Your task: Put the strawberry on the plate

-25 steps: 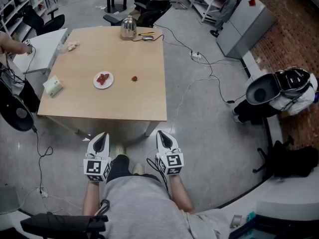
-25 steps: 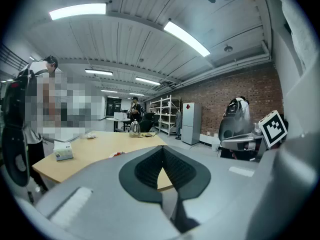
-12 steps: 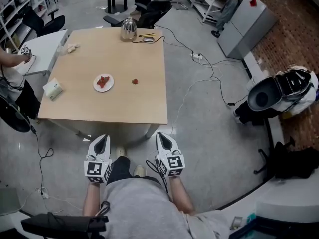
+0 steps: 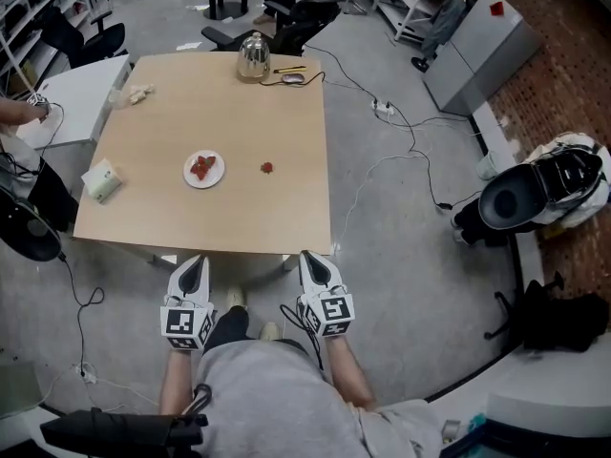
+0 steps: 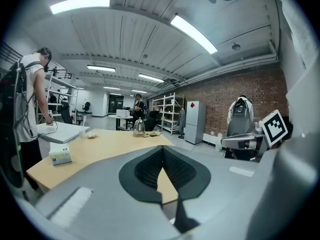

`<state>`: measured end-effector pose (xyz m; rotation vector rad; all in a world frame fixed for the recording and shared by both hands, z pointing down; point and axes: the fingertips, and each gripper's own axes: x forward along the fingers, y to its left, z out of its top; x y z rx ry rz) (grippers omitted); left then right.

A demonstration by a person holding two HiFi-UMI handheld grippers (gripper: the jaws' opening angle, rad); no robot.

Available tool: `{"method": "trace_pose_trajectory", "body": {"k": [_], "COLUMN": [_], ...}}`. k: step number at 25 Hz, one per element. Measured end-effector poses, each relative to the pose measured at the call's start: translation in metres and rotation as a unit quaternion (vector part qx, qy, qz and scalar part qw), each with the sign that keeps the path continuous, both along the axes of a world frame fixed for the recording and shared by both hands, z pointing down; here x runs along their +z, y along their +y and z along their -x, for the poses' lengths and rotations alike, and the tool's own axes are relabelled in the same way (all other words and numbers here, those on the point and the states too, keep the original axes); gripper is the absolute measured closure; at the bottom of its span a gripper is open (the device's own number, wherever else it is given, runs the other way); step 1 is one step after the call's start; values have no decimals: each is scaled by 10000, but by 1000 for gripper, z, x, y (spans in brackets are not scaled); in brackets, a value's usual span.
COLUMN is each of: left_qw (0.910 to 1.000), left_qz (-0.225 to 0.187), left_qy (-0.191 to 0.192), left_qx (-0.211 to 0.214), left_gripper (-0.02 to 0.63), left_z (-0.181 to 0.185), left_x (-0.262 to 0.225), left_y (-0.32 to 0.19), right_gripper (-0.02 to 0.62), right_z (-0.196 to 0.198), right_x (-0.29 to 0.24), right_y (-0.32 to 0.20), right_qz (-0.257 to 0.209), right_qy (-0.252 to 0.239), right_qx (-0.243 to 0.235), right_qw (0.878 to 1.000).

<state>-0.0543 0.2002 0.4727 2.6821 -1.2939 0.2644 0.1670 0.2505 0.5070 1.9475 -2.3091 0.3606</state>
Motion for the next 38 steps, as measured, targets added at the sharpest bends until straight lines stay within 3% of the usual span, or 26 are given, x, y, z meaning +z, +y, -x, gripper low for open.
{"method": "trace_pose_trajectory", "body": {"k": [14, 21, 38], "left_qw": [9996, 9991, 9990], "left_qz": [35, 124, 373], "left_qy": [142, 102, 31], "left_qx": [243, 396, 264], "left_gripper": [586, 586, 586], "left_z": [25, 41, 37], "left_x": [-3, 12, 34], "left_y": [-119, -151, -204], "right_gripper": [588, 588, 588], "right_z": [17, 27, 12], "right_x": [3, 9, 40], "right_y": [-99, -126, -196], "right_qz": [232, 270, 571], "right_qy": [101, 175, 295], "right_qx": [392, 685, 614], "right_qw": [9989, 9971, 9960]}}
